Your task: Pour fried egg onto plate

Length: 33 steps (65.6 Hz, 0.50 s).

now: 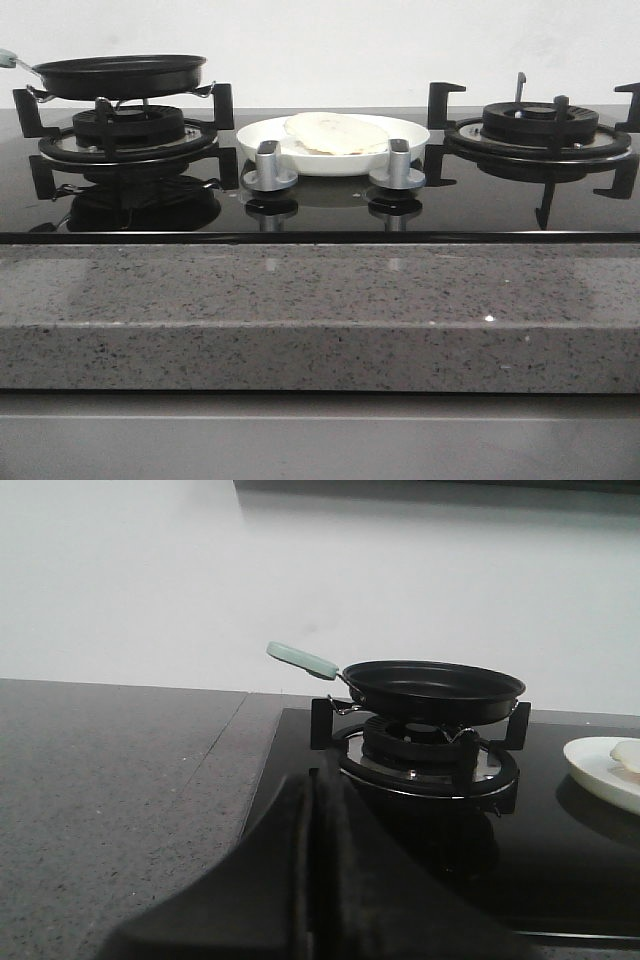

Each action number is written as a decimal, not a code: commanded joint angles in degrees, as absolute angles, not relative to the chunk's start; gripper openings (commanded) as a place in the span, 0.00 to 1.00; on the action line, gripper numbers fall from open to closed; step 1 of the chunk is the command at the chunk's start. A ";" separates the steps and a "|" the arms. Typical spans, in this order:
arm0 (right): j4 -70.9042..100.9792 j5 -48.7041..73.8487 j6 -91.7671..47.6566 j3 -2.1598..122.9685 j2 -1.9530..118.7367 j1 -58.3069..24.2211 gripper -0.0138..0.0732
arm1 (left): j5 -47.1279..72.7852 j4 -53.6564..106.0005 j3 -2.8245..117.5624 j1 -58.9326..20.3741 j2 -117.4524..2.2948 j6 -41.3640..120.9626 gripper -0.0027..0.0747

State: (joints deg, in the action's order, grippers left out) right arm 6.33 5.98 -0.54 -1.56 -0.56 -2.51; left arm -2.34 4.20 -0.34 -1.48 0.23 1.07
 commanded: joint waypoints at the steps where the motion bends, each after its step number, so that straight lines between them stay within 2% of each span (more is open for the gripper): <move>1: 5.70 -0.44 -1.22 -1.05 -1.66 -3.06 0.03 | -7.36 4.24 -0.60 -1.53 1.00 0.56 0.01; 33: 5.34 0.00 -1.22 -1.05 -1.66 -3.37 0.03 | -7.36 4.24 -0.60 -1.53 1.00 0.56 0.01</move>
